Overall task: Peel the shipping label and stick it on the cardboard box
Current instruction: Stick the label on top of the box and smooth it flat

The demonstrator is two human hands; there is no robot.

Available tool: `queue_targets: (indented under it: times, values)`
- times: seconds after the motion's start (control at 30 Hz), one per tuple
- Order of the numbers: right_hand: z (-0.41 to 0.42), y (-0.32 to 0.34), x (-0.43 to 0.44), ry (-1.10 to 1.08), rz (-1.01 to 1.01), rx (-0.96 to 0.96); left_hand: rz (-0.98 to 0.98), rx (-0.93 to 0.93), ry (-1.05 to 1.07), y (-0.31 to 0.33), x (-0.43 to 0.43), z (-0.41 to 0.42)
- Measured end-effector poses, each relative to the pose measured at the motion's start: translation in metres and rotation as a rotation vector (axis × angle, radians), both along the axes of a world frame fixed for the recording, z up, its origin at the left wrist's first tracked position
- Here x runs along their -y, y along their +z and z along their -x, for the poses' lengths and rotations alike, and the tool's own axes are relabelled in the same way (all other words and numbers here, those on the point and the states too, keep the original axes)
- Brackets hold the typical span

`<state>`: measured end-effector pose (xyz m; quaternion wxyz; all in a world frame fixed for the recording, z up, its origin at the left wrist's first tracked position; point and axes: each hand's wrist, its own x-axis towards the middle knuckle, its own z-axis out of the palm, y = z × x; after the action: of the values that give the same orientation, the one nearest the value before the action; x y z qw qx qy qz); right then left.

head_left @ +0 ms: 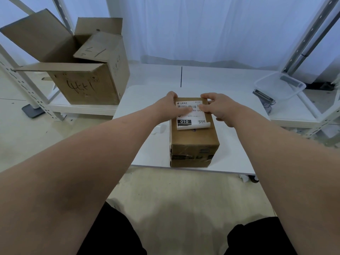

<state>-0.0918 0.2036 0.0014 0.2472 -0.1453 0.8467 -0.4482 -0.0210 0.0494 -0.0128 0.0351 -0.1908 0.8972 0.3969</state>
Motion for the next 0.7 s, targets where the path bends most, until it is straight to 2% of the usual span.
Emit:
queue_targets:
  times: [0.1, 0.33, 0.4, 0.5, 0.7]
  values:
    - [0.0, -0.001, 0.001, -0.005, 0.0, -0.006, -0.073, 0.013, 0.014, -0.003, -0.006, 0.004]
    - [-0.002, -0.002, 0.002, -0.012, 0.022, 0.009, 0.015, -0.123, 0.059, 0.0, 0.015, 0.006]
    - [-0.001, -0.002, 0.001, -0.012, 0.018, 0.002, -0.013, -0.055, 0.014, 0.001, 0.01, 0.006]
    - [0.0, -0.002, 0.001, -0.003, 0.004, -0.008, -0.153, 0.084, -0.061, 0.004, -0.001, 0.003]
    - [0.0, -0.002, 0.002, -0.005, -0.01, 0.0, -0.097, -0.105, 0.049, 0.0, 0.013, 0.006]
